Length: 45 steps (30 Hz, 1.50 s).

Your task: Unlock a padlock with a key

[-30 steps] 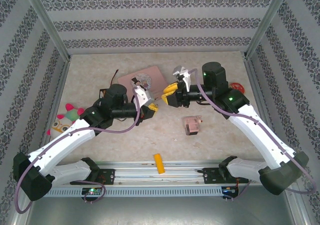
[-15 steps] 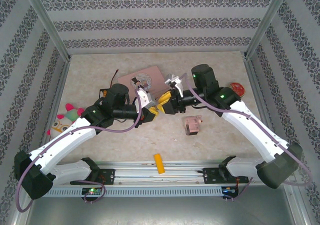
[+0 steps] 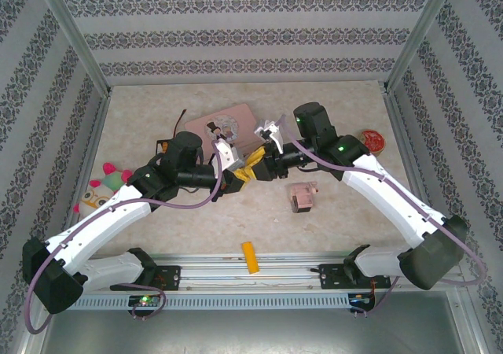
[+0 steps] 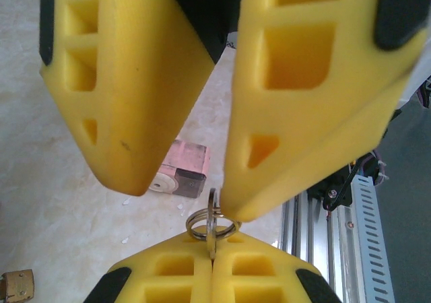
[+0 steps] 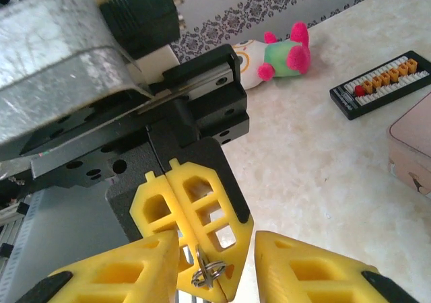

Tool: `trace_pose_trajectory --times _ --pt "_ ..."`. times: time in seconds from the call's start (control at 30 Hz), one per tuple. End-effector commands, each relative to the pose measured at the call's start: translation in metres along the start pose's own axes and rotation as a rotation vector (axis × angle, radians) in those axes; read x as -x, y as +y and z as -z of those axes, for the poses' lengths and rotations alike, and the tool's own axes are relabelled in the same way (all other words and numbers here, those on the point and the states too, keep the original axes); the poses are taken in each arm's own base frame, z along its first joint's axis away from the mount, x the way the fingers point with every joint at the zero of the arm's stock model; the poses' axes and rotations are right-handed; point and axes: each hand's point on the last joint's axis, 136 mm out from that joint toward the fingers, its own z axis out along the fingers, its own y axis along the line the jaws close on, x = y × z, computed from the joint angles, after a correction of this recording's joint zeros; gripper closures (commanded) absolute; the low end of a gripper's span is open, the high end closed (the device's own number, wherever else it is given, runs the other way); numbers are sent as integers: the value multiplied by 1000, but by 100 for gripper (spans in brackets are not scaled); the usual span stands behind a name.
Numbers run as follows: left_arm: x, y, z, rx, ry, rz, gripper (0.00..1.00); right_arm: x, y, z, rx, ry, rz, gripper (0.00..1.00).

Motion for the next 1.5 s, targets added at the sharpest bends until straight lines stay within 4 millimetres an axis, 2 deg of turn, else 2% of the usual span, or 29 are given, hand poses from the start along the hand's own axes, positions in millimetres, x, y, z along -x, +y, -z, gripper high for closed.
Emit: trace_pose_trajectory --times 0.0,0.17,0.37,0.53,0.6,0.63,0.73,0.77,0.83,0.97,1.17,1.3,1.47 --pt "8 -2 8 9 -30 -34 100 -12 2 -7 37 34 -4 65" --pt "10 -3 9 14 -37 -39 100 -15 0 -8 37 41 -14 68" --pt "9 -4 12 20 -41 -45 100 -16 -3 -7 22 40 -16 89" --pt "7 -6 17 38 -46 -52 100 -16 -3 -5 15 36 -18 100" --pt "8 -7 19 42 -53 -57 100 -16 -3 -4 20 30 -17 100" --pt "9 -8 21 45 -58 -60 94 -15 -1 -3 26 22 -17 100" --pt "13 -11 27 59 -89 -72 53 -11 -4 2 17 -11 -25 100" --pt "16 -12 30 66 -109 -78 44 -9 -6 4 6 -27 -34 100" --pt "21 -13 36 93 -146 -83 37 -5 -12 8 -19 -65 -54 100" --pt "42 -5 56 206 -265 -57 34 4 -23 20 -61 -150 -120 100" --pt "68 15 87 381 -422 55 34 16 -20 34 -55 -255 -162 100" --pt "76 14 87 355 -473 105 35 24 -16 38 -38 -301 -174 100" --pt "78 23 81 363 -476 148 38 39 -14 46 -46 -360 -189 100"
